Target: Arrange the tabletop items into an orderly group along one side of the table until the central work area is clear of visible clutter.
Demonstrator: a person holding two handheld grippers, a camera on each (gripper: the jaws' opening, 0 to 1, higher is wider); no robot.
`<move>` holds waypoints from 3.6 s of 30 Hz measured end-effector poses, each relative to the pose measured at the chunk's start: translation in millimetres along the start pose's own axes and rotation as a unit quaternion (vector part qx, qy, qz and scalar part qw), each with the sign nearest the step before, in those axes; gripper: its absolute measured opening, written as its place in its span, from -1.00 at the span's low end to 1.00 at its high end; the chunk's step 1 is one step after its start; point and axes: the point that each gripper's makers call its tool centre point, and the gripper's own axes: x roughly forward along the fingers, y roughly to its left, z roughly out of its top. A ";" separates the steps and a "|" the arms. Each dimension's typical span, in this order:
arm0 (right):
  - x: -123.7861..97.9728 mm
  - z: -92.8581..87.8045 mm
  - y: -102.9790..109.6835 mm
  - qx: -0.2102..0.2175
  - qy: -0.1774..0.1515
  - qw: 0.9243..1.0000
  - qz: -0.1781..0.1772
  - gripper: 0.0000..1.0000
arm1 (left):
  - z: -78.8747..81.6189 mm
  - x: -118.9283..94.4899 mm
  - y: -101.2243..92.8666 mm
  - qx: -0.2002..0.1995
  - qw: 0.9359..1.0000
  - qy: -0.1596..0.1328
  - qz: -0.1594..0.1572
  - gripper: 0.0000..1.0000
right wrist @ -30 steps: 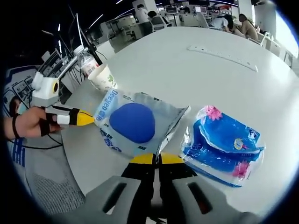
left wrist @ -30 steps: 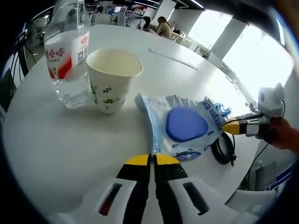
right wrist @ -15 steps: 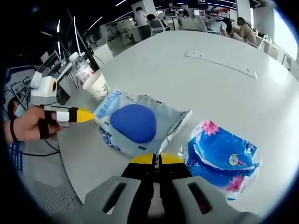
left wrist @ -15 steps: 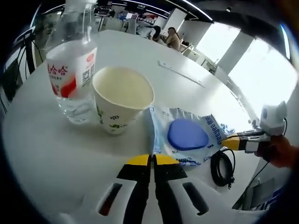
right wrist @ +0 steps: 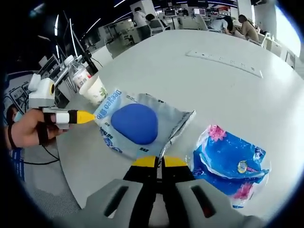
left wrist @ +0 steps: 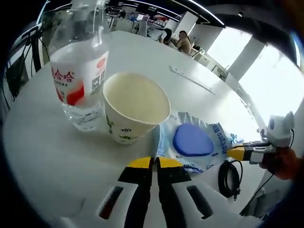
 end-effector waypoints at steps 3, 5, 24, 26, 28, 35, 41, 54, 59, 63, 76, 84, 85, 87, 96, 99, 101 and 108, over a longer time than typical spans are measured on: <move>1.6 -3.2 -2.0 -0.011 0.008 1.000 -0.003 -0.98 | 0.6 -0.7 0.1 0.008 1.000 -0.001 0.000 -0.98; 1.9 -4.6 -2.9 -0.012 0.010 1.000 -0.005 -0.98 | 2.2 -1.2 0.7 0.012 1.000 -0.004 0.000 -1.00; -9.3 -15.7 -8.2 -0.028 0.024 0.999 -0.015 -0.94 | 1.2 -8.3 7.1 0.019 1.000 -0.003 0.003 -0.90; -12.2 -18.1 -9.5 -0.033 0.025 0.999 -0.019 -0.95 | 1.1 -10.3 7.0 0.022 1.000 -0.003 0.003 -0.89; -14.5 -20.1 -10.6 -0.033 0.026 0.999 -0.020 -0.95 | 0.5 -12.6 6.2 0.023 1.000 -0.004 0.002 -0.88; -29.8 -29.1 -20.7 -0.030 0.021 0.999 -0.033 -0.95 | -5.1 -17.6 6.2 0.035 0.999 0.001 -0.003 -0.83; -47.2 -31.4 -30.9 -0.021 0.007 0.999 -0.046 -0.96 | -9.2 -23.5 4.5 0.048 0.999 0.000 -0.008 -0.81; -91.0 -31.5 -88.1 0.013 -0.039 0.991 -0.131 -0.91 | -17.4 -37.6 2.8 0.090 0.996 0.004 -0.016 -0.76; -102.2 -35.3 -109.2 0.027 -0.044 0.986 -0.158 -0.86 | -18.9 -45.8 1.9 0.110 0.994 0.005 -0.017 -0.73; -103.2 -40.8 -121.3 0.028 -0.033 0.985 -0.168 -0.79 | -19.4 -51.6 1.5 0.121 0.992 0.005 -0.020 -0.70; -84.8 -50.4 -136.0 0.055 -0.010 0.985 -0.165 -0.83 | -20.6 -68.6 3.8 0.132 0.991 0.002 -0.019 -0.69; -77.4 -52.7 -142.9 0.070 0.003 0.983 -0.171 -0.99 | -21.0 -79.0 4.1 0.134 0.991 -0.001 -0.019 -0.67; -77.2 -52.4 -142.3 0.084 -0.001 0.982 -0.169 -1.00 | -21.1 -79.8 4.5 0.133 0.991 -0.002 -0.019 -0.67; -77.6 -50.6 -142.7 0.090 -0.005 0.982 -0.168 -1.00 | -21.7 -81.7 4.6 0.132 0.991 -0.003 -0.019 -0.67; -75.5 -44.6 -146.3 0.104 -0.010 0.979 -0.174 -1.00 | -24.5 -85.0 10.8 0.124 0.992 -0.003 -0.014 -0.69; -74.5 -44.1 -148.3 0.115 -0.012 0.978 -0.176 -1.00 | -25.0 -85.1 10.4 0.121 0.993 -0.002 -0.014 -0.69; -74.1 -42.7 -150.1 0.122 -0.014 0.976 -0.178 -1.00 | -24.4 -85.0 9.2 0.122 0.992 -0.003 -0.015 -0.70; -77.5 -37.9 -159.2 0.137 -0.019 0.973 -0.187 -1.00 | -20.6 -85.2 8.6 0.121 0.993 -0.004 -0.016 -0.69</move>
